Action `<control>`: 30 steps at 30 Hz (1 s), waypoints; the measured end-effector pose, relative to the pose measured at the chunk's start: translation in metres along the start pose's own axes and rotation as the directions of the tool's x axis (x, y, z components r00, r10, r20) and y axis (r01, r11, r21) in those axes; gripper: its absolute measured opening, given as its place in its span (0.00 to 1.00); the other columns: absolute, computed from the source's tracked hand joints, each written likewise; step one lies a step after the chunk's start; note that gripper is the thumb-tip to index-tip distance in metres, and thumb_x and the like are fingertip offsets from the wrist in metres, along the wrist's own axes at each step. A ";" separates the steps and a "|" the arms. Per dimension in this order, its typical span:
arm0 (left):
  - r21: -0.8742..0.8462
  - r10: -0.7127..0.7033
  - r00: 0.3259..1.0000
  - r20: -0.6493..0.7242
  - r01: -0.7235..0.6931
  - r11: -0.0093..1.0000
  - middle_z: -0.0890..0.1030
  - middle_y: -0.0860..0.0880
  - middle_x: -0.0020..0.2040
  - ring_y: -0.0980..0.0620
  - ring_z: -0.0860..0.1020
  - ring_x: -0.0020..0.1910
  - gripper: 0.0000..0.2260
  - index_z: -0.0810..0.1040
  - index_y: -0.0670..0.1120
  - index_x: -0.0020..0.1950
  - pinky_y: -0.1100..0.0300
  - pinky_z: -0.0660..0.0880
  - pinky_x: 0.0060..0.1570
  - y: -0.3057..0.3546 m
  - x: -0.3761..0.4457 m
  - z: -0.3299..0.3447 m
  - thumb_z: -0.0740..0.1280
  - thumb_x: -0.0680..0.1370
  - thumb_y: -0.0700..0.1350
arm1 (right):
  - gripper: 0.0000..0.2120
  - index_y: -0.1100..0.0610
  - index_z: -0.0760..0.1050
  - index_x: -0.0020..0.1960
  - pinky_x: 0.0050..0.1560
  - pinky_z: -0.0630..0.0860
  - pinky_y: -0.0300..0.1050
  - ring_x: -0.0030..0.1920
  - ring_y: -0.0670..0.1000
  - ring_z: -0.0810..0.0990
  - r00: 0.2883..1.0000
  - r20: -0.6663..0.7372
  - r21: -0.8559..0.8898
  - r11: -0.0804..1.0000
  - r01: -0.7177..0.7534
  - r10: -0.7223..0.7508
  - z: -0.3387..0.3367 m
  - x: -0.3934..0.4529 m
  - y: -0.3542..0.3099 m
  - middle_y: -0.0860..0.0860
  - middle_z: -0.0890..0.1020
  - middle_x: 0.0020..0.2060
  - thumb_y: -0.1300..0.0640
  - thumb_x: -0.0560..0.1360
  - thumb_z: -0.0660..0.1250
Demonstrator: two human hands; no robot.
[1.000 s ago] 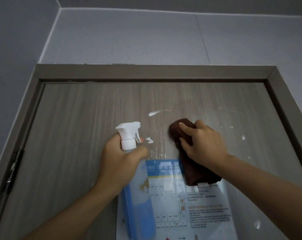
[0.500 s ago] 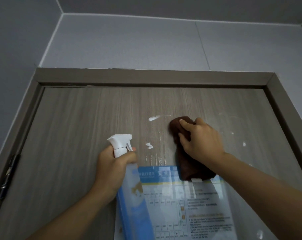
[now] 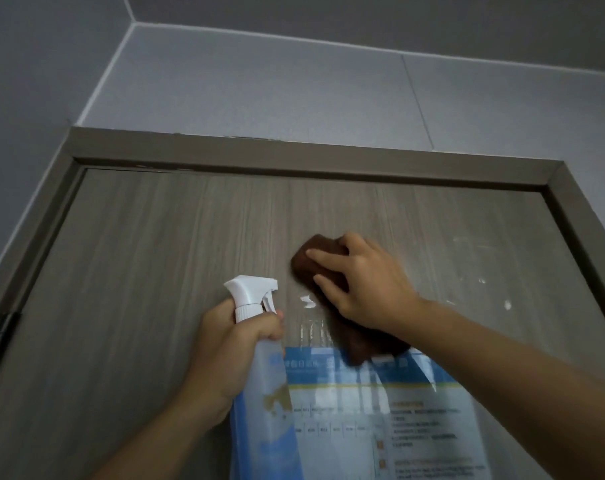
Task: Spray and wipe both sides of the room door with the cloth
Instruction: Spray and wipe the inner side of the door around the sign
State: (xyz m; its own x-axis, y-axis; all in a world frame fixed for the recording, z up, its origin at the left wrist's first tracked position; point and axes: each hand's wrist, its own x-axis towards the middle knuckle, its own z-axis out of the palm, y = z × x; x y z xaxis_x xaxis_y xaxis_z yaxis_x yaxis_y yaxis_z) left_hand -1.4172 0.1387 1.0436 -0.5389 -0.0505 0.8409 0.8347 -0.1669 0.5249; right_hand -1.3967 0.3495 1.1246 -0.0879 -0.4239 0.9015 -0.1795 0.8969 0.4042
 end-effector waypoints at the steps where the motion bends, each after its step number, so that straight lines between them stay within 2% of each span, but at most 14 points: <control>1: 0.019 0.016 1.000 0.005 -0.016 1.000 0.81 0.42 0.35 0.43 0.80 0.35 0.11 0.81 0.39 0.43 0.48 0.75 0.38 -0.001 0.000 0.001 0.75 0.64 0.43 | 0.22 0.41 0.72 0.74 0.47 0.75 0.49 0.50 0.53 0.76 1.000 0.000 0.020 1.000 0.022 -0.022 -0.001 -0.005 0.002 0.51 0.73 0.54 0.41 0.81 0.64; 3: 0.027 0.040 0.999 0.005 -0.040 0.999 0.79 0.43 0.34 0.44 0.78 0.35 0.09 0.79 0.41 0.38 0.48 0.73 0.38 -0.002 -0.001 0.002 0.74 0.63 0.44 | 0.21 0.40 0.73 0.72 0.47 0.73 0.47 0.48 0.52 0.76 1.000 -0.013 0.008 1.000 -0.010 0.011 -0.002 0.007 0.016 0.49 0.73 0.52 0.41 0.80 0.65; 8: 0.066 0.075 0.997 -0.008 -0.075 0.995 0.78 0.44 0.34 0.45 0.77 0.36 0.11 0.77 0.41 0.37 0.47 0.73 0.39 -0.005 0.002 0.003 0.74 0.63 0.45 | 0.19 0.42 0.75 0.71 0.50 0.78 0.51 0.52 0.60 0.79 0.940 -0.148 0.009 0.951 -0.310 0.307 -0.002 0.069 0.038 0.53 0.74 0.55 0.42 0.81 0.65; 10: 0.077 0.079 0.997 -0.022 -0.077 0.994 0.78 0.43 0.34 0.44 0.78 0.36 0.11 0.77 0.41 0.37 0.46 0.74 0.38 -0.007 0.004 0.003 0.75 0.63 0.46 | 0.19 0.43 0.75 0.71 0.51 0.79 0.53 0.52 0.59 0.79 0.951 -0.149 0.014 0.962 -0.272 0.271 0.004 0.062 0.026 0.54 0.74 0.56 0.43 0.81 0.64; 13: 0.068 0.086 0.996 -0.032 -0.083 0.994 0.80 0.43 0.34 0.43 0.79 0.36 0.12 0.79 0.41 0.39 0.46 0.75 0.39 -0.007 0.003 0.003 0.75 0.62 0.46 | 0.20 0.42 0.75 0.71 0.46 0.77 0.49 0.48 0.56 0.78 0.996 -0.087 0.036 0.999 -0.023 0.026 0.011 0.014 0.000 0.52 0.74 0.52 0.41 0.80 0.64; 16: 0.073 0.086 0.996 -0.017 -0.085 0.994 0.82 0.36 0.38 0.42 0.80 0.37 0.15 0.81 0.39 0.43 0.46 0.76 0.39 -0.007 0.002 0.002 0.75 0.62 0.46 | 0.23 0.43 0.77 0.69 0.40 0.79 0.52 0.45 0.56 0.78 0.988 0.030 0.043 0.988 0.148 -0.149 0.014 -0.033 -0.011 0.51 0.76 0.49 0.39 0.77 0.62; 18: 0.079 0.089 0.996 -0.019 -0.087 0.993 0.81 0.32 0.40 0.42 0.80 0.37 0.16 0.81 0.37 0.45 0.46 0.76 0.40 -0.006 0.002 0.003 0.75 0.63 0.45 | 0.23 0.42 0.77 0.69 0.41 0.79 0.52 0.45 0.57 0.79 0.990 0.051 0.027 0.991 0.134 -0.135 0.010 -0.032 -0.006 0.51 0.76 0.49 0.37 0.77 0.61; 20: 0.089 0.091 0.996 -0.023 -0.089 0.992 0.81 0.32 0.40 0.41 0.80 0.37 0.16 0.81 0.37 0.46 0.46 0.76 0.40 -0.004 0.001 0.004 0.74 0.63 0.45 | 0.22 0.41 0.76 0.71 0.43 0.76 0.49 0.47 0.58 0.80 0.999 -0.033 0.000 1.000 0.008 -0.008 0.005 -0.010 0.000 0.50 0.75 0.50 0.39 0.79 0.63; 22: 0.095 0.091 0.996 -0.027 -0.088 0.992 0.81 0.31 0.42 0.41 0.81 0.37 0.16 0.81 0.37 0.46 0.47 0.76 0.40 -0.003 0.000 0.004 0.74 0.63 0.44 | 0.20 0.42 0.75 0.71 0.45 0.70 0.46 0.51 0.59 0.80 0.981 -0.101 0.010 0.986 -0.168 0.168 0.004 0.013 0.003 0.51 0.75 0.53 0.41 0.80 0.66; 24: 0.101 0.087 0.996 -0.034 -0.083 0.991 0.82 0.32 0.40 0.40 0.81 0.38 0.15 0.81 0.38 0.45 0.46 0.77 0.40 -0.004 -0.001 0.003 0.75 0.63 0.44 | 0.19 0.42 0.76 0.70 0.45 0.71 0.47 0.51 0.60 0.81 0.963 -0.127 0.008 0.971 -0.237 0.236 0.007 0.015 -0.005 0.53 0.76 0.55 0.42 0.80 0.66; 25: 0.103 0.087 0.996 -0.034 -0.084 0.991 0.82 0.34 0.39 0.40 0.81 0.37 0.14 0.81 0.38 0.44 0.46 0.77 0.40 -0.004 -0.002 0.003 0.75 0.63 0.44 | 0.19 0.42 0.76 0.70 0.45 0.73 0.48 0.50 0.61 0.81 0.973 -0.115 0.007 0.980 -0.201 0.200 0.009 0.007 -0.012 0.53 0.76 0.55 0.42 0.79 0.66; 27: 0.097 0.087 0.995 -0.038 -0.083 0.992 0.81 0.39 0.36 0.42 0.81 0.37 0.14 0.80 0.38 0.43 0.47 0.77 0.39 -0.004 -0.004 0.002 0.75 0.63 0.44 | 0.20 0.42 0.74 0.69 0.45 0.77 0.51 0.48 0.61 0.81 0.999 -0.010 0.052 0.998 -0.039 0.040 0.010 -0.019 -0.025 0.53 0.75 0.53 0.43 0.78 0.67; 29: 0.087 0.079 0.996 -0.038 -0.075 0.993 0.81 0.41 0.36 0.42 0.81 0.37 0.14 0.80 0.38 0.43 0.47 0.77 0.39 -0.005 -0.004 0.002 0.74 0.63 0.44 | 0.21 0.41 0.73 0.69 0.44 0.78 0.52 0.45 0.58 0.80 0.987 0.129 0.096 0.991 0.088 -0.100 0.003 -0.043 -0.028 0.50 0.73 0.51 0.44 0.77 0.69; 30: 0.083 0.075 0.996 -0.037 -0.072 0.994 0.81 0.41 0.36 0.41 0.81 0.37 0.14 0.80 0.38 0.44 0.47 0.77 0.40 -0.006 -0.004 0.002 0.74 0.63 0.44 | 0.22 0.40 0.73 0.69 0.45 0.78 0.52 0.45 0.57 0.81 0.977 0.179 0.083 0.991 0.104 -0.117 -0.002 -0.045 -0.022 0.48 0.73 0.51 0.44 0.76 0.69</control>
State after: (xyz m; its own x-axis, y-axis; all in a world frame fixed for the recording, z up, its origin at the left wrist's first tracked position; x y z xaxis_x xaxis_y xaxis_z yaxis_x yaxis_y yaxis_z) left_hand -1.4198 0.1419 1.0374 -0.4783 -0.0991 0.8726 0.8779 -0.0803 0.4721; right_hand -1.3865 0.3486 1.0757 -0.2403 -0.5420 0.8053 -0.2687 0.8343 0.4814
